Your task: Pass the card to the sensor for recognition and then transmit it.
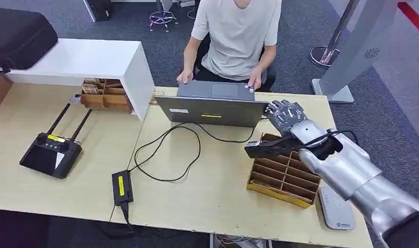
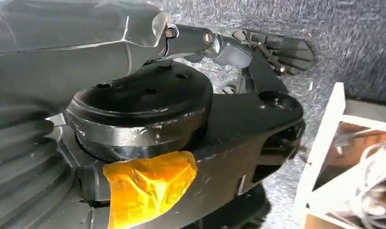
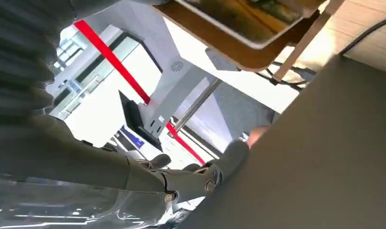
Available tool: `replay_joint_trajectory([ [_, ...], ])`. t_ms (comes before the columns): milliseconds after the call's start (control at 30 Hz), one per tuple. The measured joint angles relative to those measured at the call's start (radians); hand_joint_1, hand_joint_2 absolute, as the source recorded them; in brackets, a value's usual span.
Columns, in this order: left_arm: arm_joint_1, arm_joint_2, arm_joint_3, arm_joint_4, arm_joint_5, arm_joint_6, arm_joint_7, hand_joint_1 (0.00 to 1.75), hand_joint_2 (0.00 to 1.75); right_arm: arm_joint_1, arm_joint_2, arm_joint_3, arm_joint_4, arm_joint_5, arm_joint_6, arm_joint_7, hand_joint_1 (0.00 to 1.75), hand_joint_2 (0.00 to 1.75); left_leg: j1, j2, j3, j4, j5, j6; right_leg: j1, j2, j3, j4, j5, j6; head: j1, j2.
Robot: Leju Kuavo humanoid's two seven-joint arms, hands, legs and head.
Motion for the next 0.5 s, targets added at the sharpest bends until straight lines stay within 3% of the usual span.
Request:
replay_joint_trajectory([
  [167, -0.005, 0.008, -0.043, 0.000, -0.038, -0.020, 0.027, 0.00, 1.75, -0.018, 0.011, 0.010, 0.022, -0.003, 0.008, -0.003, 0.00, 1.75, 0.000, 0.000, 0.000, 0.000, 0.000, 0.000, 0.000, 0.000, 0.000, 0.000, 0.000, 0.000, 0.000, 0.000],
  [267, -0.022, 0.011, -0.069, 0.000, -0.068, -0.020, 0.098, 0.00, 1.75, -0.039, 0.025, 0.012, 0.079, -0.006, -0.002, -0.032, 0.00, 1.75, 0.000, 0.000, 0.000, 0.000, 0.000, 0.000, 0.000, -0.001, 0.000, 0.000, 0.000, 0.000, -0.001, 0.000],
  [500, -0.033, 0.016, -0.133, 0.000, -0.153, -0.051, 0.134, 0.00, 1.75, -0.073, 0.057, 0.025, 0.171, 0.004, -0.037, -0.049, 0.00, 1.75, 0.000, -0.001, 0.000, 0.000, 0.000, 0.000, 0.000, -0.001, 0.000, 0.000, 0.000, 0.001, 0.000, 0.000],
])
